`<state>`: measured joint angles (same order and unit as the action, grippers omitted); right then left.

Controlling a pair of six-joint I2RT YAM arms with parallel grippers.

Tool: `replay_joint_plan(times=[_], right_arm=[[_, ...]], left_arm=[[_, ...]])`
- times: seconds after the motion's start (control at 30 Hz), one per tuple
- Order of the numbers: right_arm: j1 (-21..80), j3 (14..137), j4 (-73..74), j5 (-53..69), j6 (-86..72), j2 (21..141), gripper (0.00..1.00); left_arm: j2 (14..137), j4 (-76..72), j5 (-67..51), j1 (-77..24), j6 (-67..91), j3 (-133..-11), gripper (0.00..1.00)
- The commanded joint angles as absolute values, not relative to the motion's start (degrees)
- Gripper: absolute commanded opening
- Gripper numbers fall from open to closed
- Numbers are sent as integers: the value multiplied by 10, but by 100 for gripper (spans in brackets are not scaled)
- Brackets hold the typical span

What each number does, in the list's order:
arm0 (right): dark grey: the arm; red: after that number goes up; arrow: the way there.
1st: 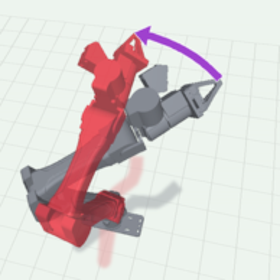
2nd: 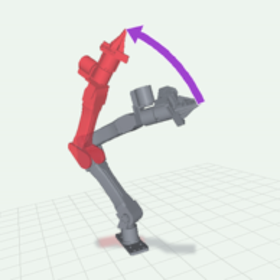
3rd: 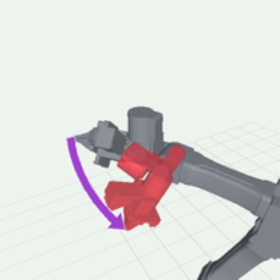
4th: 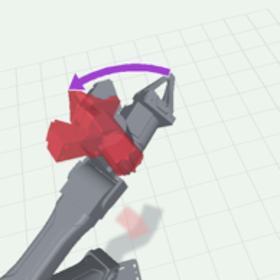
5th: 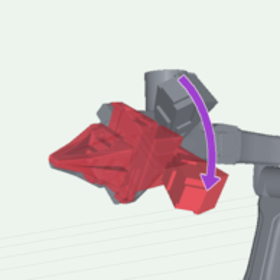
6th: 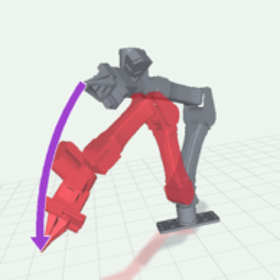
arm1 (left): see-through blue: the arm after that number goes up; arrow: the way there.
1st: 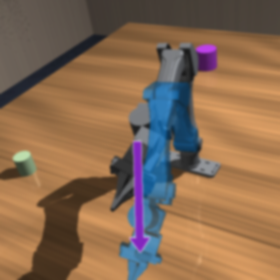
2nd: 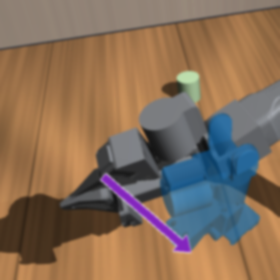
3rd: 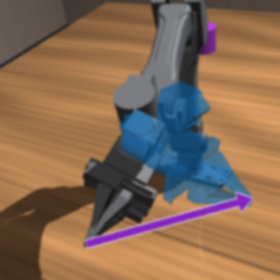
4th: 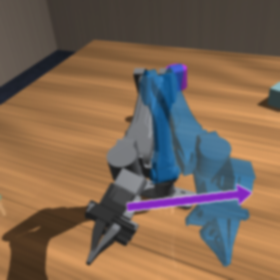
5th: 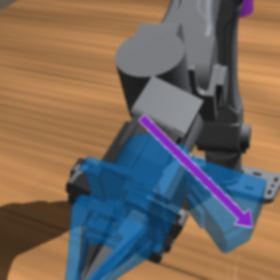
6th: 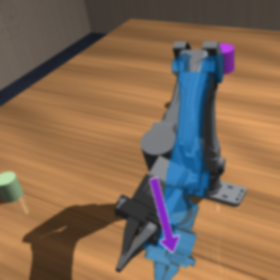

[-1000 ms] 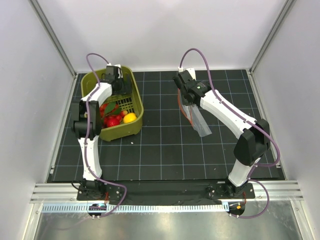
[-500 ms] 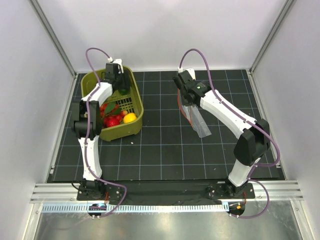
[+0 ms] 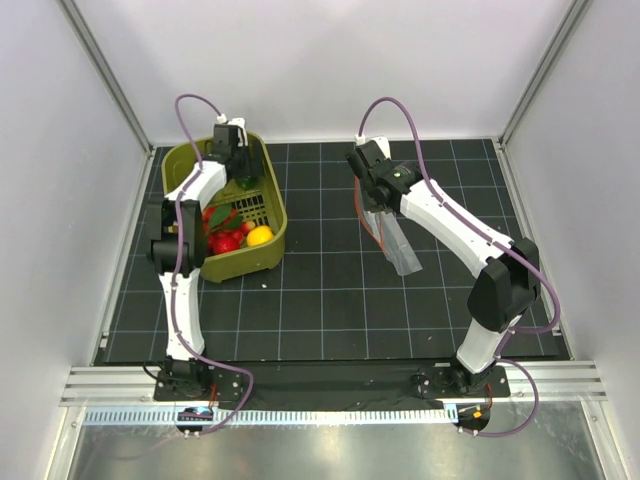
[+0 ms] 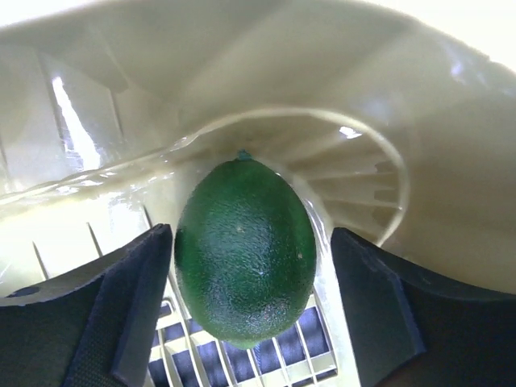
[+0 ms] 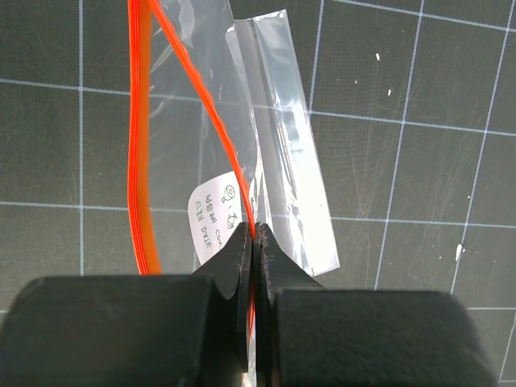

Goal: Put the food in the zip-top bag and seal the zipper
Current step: Pick up the fake fruit from the bin, then place the fake fruit in the zipper food storage bag.

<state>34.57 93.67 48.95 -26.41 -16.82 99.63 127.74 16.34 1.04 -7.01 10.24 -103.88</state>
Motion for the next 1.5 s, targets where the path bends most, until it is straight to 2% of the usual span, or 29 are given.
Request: replay_joint_plan(times=[0.0, 0.2, 0.23, 0.33, 0.77, 0.93, 1.07, 1.27, 1.47], right_arm=[[346, 969, 485, -271, -163, 987, 1], [347, 972, 492, -289, -162, 990, 1], [347, 971, 493, -292, -162, 988, 1], [347, 963, 492, -295, -164, 981, 1], [347, 991, 497, -265, -183, 985, 1], [347, 994, 495, -245, -190, 988, 1], [346, 1002, 491, -231, -199, 989, 1], [346, 1009, 484, -217, -207, 984, 1], [338, 1006, 487, -218, -214, 983, 1]], left_arm=[[1288, 182, 7, -72, 107, -1058, 80], [1294, 217, 2, -72, 110, -1077, 61], [1286, 221, 2, -72, 111, -1077, 55], [1247, 220, 2, -73, 115, -1056, 50], [1023, 216, -41, -111, 156, -964, 49], [950, 211, -74, -175, 185, -953, 47], [940, 170, -127, -237, 240, -948, 46], [975, 78, -202, -264, 395, -925, 42], [1003, 11, -230, -279, 467, -919, 41]])
